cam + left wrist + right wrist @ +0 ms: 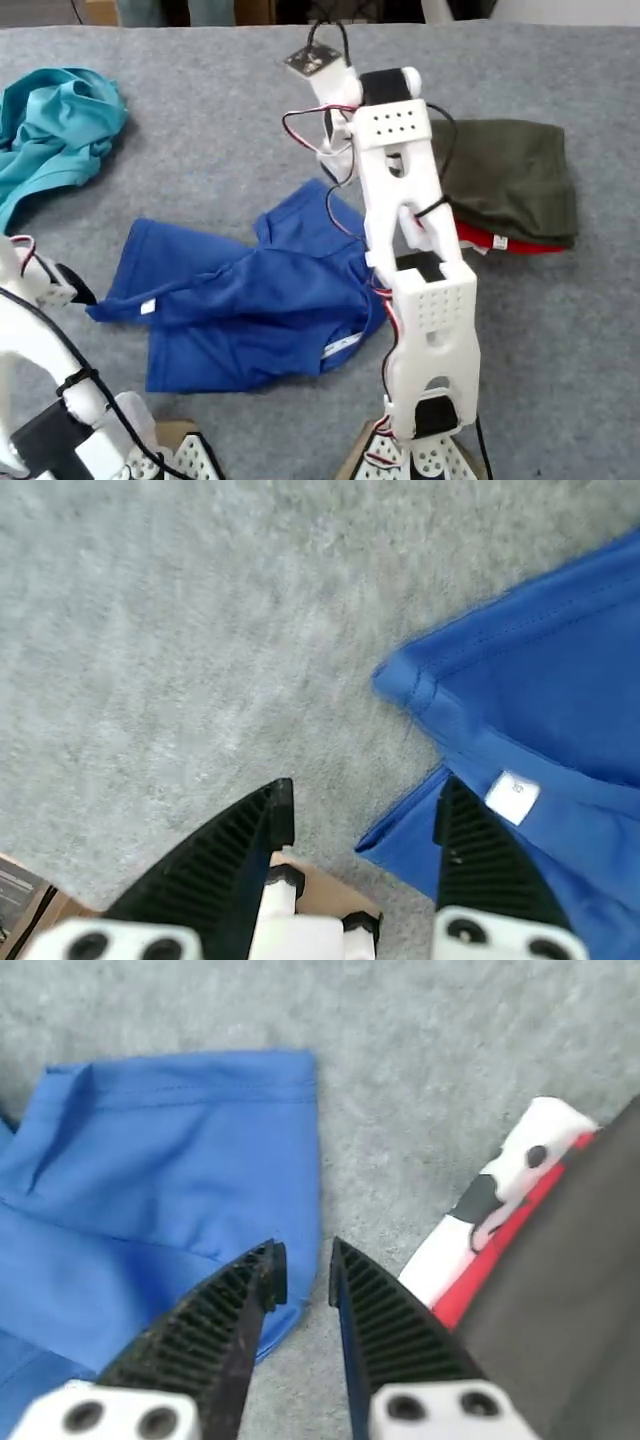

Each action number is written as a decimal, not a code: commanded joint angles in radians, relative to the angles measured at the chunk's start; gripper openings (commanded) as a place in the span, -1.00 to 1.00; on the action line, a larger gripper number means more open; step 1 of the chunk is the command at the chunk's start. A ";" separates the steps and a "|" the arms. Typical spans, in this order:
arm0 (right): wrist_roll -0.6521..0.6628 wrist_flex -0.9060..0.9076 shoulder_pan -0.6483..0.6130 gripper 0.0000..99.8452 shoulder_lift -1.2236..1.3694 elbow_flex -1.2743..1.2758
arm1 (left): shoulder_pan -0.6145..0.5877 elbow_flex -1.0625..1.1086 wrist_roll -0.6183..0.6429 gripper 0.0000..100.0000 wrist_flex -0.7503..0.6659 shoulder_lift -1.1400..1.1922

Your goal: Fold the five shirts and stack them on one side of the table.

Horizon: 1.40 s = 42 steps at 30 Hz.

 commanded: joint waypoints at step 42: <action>0.012 -0.069 0.017 -0.83 0.012 0.005 | 0.128 0.352 0.238 -0.64 -0.496 -0.005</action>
